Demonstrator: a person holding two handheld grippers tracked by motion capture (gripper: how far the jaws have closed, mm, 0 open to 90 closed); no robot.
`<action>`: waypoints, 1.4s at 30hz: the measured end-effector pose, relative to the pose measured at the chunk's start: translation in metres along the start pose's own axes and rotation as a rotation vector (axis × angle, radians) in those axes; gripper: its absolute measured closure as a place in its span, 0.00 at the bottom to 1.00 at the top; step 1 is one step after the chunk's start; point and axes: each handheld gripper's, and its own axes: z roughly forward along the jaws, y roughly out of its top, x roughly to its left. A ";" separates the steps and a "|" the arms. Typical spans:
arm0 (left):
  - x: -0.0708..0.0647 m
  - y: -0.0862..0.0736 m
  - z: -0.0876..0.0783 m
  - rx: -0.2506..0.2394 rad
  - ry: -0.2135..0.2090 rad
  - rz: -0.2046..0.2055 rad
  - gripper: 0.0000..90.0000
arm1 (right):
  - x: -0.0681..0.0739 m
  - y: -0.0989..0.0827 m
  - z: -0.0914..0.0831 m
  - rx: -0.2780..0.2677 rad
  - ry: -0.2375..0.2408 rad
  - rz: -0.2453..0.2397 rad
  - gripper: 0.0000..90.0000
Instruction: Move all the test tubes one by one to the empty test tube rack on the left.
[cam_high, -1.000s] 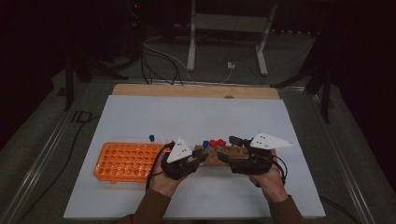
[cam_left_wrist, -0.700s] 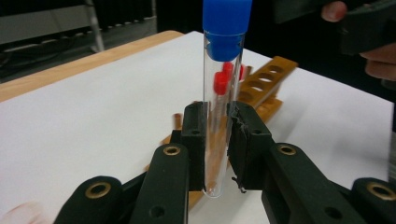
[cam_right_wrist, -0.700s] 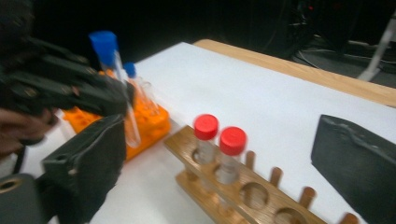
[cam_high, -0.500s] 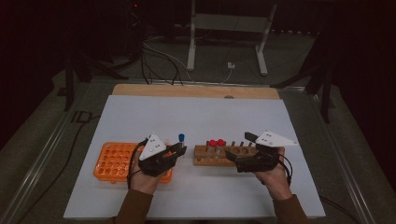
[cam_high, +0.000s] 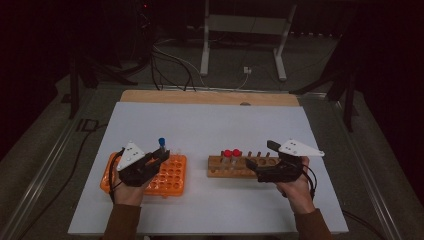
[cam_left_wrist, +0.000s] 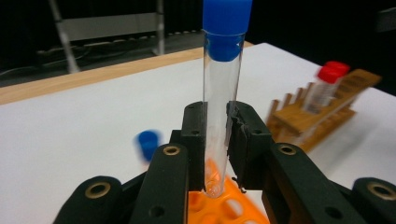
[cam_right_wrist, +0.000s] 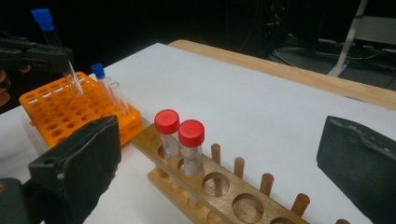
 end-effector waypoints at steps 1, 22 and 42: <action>0.003 -0.002 -0.001 0.004 0.012 -0.008 0.86 | 0.000 0.000 0.000 0.000 0.002 0.000 0.00; 0.027 -0.018 0.028 0.084 0.145 -0.047 0.86 | 0.001 0.000 0.000 -0.006 0.011 -0.003 0.00; 0.024 -0.026 0.045 0.319 0.173 0.005 0.87 | 0.003 -0.001 0.001 0.001 0.026 -0.015 0.00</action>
